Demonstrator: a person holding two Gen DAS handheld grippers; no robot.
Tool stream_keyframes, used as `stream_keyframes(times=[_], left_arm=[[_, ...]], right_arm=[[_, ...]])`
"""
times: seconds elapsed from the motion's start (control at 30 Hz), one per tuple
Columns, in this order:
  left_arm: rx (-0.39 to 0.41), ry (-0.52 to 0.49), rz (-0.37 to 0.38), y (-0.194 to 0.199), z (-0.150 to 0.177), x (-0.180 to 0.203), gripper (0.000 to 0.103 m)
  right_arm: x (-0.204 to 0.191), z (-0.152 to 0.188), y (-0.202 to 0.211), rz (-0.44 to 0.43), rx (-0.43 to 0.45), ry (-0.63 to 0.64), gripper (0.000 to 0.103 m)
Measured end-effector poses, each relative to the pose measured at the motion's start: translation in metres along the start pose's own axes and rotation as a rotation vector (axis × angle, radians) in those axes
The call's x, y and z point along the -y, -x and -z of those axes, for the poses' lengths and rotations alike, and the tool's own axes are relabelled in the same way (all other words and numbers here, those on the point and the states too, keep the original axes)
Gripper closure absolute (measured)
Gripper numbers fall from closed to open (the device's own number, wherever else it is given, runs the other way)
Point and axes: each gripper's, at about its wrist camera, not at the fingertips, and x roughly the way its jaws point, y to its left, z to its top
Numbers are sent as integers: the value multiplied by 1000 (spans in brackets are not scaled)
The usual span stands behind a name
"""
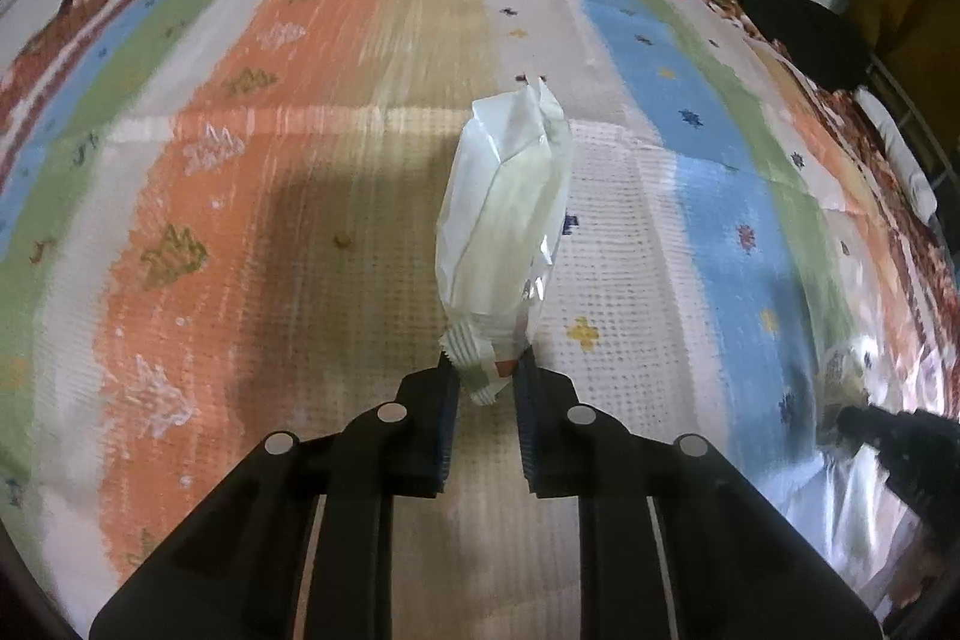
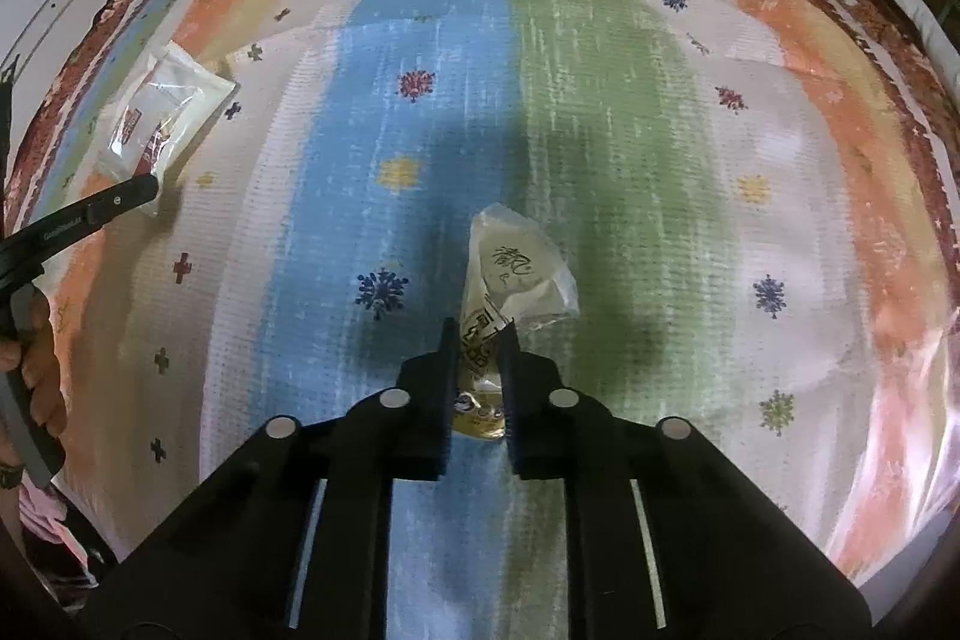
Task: Collect trash
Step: 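Grasp the white packet with the left gripper while the right grasps the gold wrapper, then lift the white packet and gold wrapper and carry both over the bin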
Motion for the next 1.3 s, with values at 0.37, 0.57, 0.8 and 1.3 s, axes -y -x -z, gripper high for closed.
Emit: stream_keyframes(times=[0.37,0.57,0.8,1.3], left_arm=[[18,-25,-68,60,2,12,87],[29,33,-35,101,17,14,87],[37,10,-16,138,53,25,87],[126,-23,65,230,115,63,87]], right_arm=[[-13,13,55,-21,77,54,95],[-20,20,80,-46,100,63,95],[-26,40,110,-74,128,86,95],[-30,113,195,-144,203,86,95]])
